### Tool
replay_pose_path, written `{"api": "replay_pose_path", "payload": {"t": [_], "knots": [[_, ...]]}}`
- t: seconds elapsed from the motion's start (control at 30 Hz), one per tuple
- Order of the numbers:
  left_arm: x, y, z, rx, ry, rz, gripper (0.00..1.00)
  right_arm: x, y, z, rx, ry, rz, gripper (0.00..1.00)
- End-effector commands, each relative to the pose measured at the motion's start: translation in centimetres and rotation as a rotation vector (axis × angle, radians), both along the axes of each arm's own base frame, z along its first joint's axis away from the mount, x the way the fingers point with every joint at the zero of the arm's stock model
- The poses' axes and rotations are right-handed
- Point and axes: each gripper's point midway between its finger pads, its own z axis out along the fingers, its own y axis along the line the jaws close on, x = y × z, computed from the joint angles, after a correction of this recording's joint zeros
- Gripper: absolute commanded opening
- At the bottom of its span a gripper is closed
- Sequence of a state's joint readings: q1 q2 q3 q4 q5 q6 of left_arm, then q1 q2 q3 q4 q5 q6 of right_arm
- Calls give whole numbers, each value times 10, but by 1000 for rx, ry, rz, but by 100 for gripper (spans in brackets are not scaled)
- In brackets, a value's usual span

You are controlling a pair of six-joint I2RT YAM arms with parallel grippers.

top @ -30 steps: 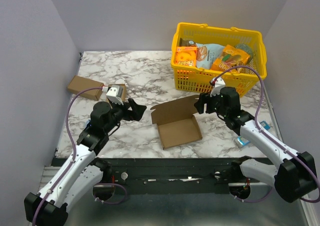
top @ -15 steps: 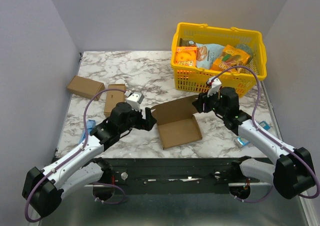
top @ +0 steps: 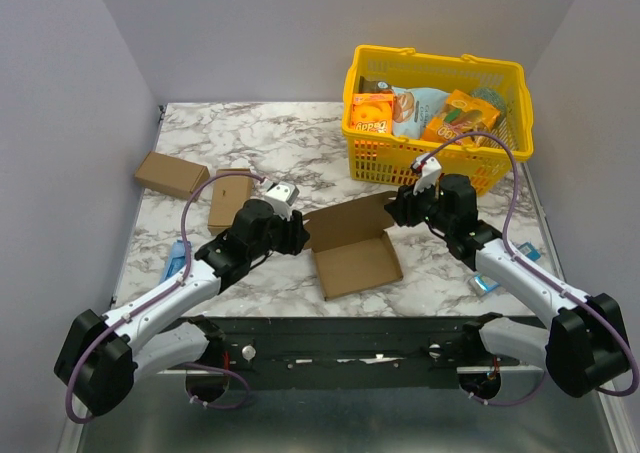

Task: Fold the paper box

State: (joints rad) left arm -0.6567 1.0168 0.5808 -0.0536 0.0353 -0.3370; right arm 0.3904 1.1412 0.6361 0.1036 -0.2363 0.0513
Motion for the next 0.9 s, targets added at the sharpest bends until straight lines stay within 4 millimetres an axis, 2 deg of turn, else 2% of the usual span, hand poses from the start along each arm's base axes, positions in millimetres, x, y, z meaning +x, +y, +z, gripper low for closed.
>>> {"api": "replay_pose_path", "payload": {"t": [0.0, 0.17, 0.43, 0.47, 0.5, 0.53, 0.6, 0.67, 0.7, 0.73, 0.87], "knots": [[15, -9, 17, -16, -84, -7, 52, -2, 1, -6, 3, 14, 21, 43], [18, -15, 14, -19, -91, -29, 44, -4, 2, -6, 5, 17, 26, 34], [18, -16, 8, 17, -82, -29, 30, -8, 8, -8, 17, 23, 64, 27], [17, -16, 7, 24, -84, -39, 27, -8, 8, -6, 22, 18, 66, 26], [16, -17, 8, 19, -87, -47, 17, -7, 8, -6, 22, 16, 67, 26], [15, -18, 10, 17, -93, -59, 14, -8, 9, -7, 22, 16, 68, 26], [7, -24, 15, -12, -112, -117, 6, -5, 7, -8, 20, 22, 54, 29], [-3, -31, 21, -58, -131, -183, 3, -3, 4, -5, 41, 31, 53, 38], [-9, -33, 29, -84, -153, -207, 0, -6, 5, -5, 55, 46, 72, 44], [-11, -34, 33, -97, -161, -216, 0, -5, 1, -2, 69, 52, 65, 52], [-26, -39, 48, -155, -174, -280, 0, -15, -2, 21, 138, 37, 102, 59]]}}
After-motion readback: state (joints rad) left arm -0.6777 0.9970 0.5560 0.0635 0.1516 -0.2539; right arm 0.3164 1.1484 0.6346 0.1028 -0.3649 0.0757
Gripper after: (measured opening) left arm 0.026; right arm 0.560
